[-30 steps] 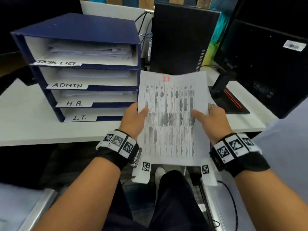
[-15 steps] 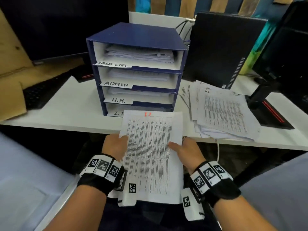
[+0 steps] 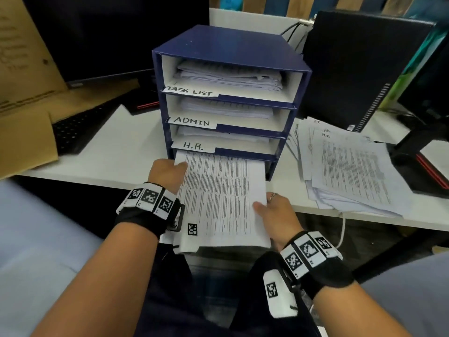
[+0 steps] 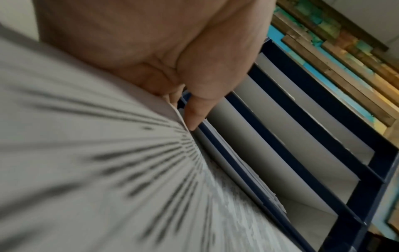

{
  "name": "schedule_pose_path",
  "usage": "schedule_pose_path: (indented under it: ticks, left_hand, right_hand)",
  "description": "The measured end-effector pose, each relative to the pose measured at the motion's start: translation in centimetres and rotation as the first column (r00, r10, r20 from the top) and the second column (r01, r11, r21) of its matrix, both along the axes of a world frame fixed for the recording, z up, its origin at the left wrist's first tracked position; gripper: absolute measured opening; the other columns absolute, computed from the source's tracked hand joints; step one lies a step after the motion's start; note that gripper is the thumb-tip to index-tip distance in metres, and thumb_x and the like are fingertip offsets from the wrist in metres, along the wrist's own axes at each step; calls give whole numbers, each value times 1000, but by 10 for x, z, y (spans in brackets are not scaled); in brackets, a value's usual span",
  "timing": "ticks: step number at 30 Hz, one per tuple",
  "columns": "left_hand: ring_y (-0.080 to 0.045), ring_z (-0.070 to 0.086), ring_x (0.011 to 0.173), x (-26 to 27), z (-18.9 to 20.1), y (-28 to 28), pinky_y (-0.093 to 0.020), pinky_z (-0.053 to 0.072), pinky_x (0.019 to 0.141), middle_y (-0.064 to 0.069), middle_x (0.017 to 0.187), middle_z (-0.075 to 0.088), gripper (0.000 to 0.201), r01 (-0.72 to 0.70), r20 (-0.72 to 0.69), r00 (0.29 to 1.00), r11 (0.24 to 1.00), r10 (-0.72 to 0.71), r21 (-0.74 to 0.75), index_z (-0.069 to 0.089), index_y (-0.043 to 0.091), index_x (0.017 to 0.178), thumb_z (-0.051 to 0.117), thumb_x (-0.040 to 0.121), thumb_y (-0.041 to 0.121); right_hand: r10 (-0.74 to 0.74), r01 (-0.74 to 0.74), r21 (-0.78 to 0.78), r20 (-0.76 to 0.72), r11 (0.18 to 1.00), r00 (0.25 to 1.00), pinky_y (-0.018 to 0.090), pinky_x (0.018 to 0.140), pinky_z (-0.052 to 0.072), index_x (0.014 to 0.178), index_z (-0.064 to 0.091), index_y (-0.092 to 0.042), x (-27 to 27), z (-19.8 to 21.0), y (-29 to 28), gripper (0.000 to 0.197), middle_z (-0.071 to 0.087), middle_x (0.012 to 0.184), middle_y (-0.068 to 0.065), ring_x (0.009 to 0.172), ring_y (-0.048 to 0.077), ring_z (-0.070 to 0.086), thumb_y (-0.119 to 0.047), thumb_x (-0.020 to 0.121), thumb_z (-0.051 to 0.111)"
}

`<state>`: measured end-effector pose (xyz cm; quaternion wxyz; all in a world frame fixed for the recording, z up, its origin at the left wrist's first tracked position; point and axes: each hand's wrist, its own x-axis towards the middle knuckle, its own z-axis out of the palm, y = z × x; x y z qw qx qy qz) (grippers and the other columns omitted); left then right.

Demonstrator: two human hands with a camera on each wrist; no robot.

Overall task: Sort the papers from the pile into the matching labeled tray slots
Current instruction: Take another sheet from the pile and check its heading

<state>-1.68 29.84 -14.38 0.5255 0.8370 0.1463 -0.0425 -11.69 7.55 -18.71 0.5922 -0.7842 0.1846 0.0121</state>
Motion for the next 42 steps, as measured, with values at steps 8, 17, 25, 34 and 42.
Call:
schedule_pose_path:
  ticks: [8, 17, 25, 34, 42]
  left_hand:
    - [-25, 67, 63, -15, -9, 11, -23, 48, 44, -16, 79, 75, 13, 43, -107, 991, 953, -79, -300, 65, 7, 98, 54, 95, 13]
    - [-25, 74, 89, 25, -13, -26, -27, 58, 72, -16, 125, 62, 48, -99, 25, 994, 963, 109, -251, 50, 1, 137, 64, 95, 19]
    - [-30, 72, 91, 55, -32, -38, -38, 60, 78, -10, 86, 68, 14, -130, 45, 988, 946, 149, -297, 54, 15, 73, 62, 85, 15]
    - [-31, 72, 82, 51, -39, -48, -36, 59, 78, -15, 75, 71, 9, -51, 123, 988, 959, 88, -279, 66, -1, 72, 68, 80, 2]
    - [-20, 58, 66, 10, -8, -58, -23, 54, 55, -12, 81, 65, 22, 4, 54, 998, 830, 31, -558, 61, 3, 85, 46, 95, -10]
  right_hand:
    - [-231, 230, 12, 28, 973, 973, 42, 95, 52, 106, 64, -4, 56, 31, 6, 16, 68, 105, 8, 99, 28, 65, -17, 99, 58]
    - [-309, 319, 173, -83, 932, 948, 20, 35, 30, 82, 56, -6, 62, 32, 4, 17, 64, 56, 9, 40, 18, 44, -6, 98, 52]
    - [-415, 409, 491, -102, 769, 904, 32, 63, 57, 106, 55, -1, 75, 34, 23, 7, 70, 94, 17, 62, 28, 70, 2, 100, 51]
    - [-266, 237, 486, -10, 841, 964, 36, 76, 60, 127, 54, -11, 81, 26, 19, 25, 62, 122, 9, 84, 31, 76, -9, 102, 53]
    - [-99, 90, 350, 8, 933, 995, 36, 78, 60, 137, 51, -5, 63, 30, 4, 41, 62, 127, 13, 86, 32, 76, -7, 98, 62]
